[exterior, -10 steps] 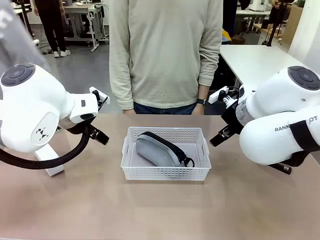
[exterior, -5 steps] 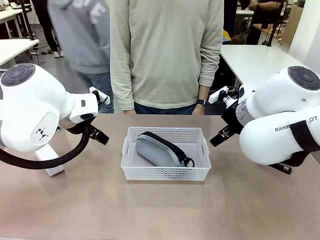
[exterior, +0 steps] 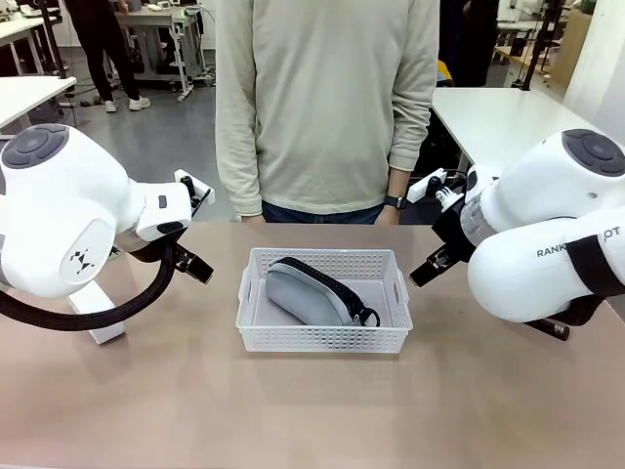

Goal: Efficiently arrange items inside the basket to fit them all.
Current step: Pick up the Digital clock and place it inside the Organizing basket.

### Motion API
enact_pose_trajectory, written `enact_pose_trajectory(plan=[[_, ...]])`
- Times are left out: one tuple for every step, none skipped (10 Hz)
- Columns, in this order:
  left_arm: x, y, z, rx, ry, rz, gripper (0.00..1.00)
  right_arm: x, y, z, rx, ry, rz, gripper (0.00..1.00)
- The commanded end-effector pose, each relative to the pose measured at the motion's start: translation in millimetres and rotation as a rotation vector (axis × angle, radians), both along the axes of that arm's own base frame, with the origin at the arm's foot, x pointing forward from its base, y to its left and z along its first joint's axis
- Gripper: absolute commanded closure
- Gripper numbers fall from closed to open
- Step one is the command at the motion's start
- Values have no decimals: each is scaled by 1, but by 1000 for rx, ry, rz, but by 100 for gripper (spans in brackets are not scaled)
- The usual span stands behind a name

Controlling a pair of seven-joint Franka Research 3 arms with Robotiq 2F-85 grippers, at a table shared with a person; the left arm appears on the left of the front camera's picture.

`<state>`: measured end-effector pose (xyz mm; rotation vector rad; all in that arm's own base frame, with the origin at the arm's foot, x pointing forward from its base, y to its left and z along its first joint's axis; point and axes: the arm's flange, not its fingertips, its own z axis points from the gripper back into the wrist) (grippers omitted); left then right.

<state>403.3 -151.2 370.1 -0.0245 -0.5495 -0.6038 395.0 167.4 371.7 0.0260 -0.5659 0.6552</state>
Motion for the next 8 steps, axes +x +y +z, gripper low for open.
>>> enact_pose_trajectory(plan=[[0,0,0,0,0,-1,0,0,0,0,0,0,0,0],[0,0,0,0,0,-1,0,0,0,0,0,0,0,0],[0,0,0,0,0,0,0,0,0,0,0,0,0,0],[-6,4,6,-24,165,-127,0,-1,-9,12,52,66,48,0],[-16,14,19,-103,253,-197,0,-3,-31,24,94,170,50,0],[-28,34,43,-200,325,-147,0,-9,-64,42,276,301,36,0],[-35,51,65,-275,408,13,0,-18,-97,58,510,381,19,0],[-44,76,88,-430,397,26,0,-31,-131,72,708,435,-44,0]])
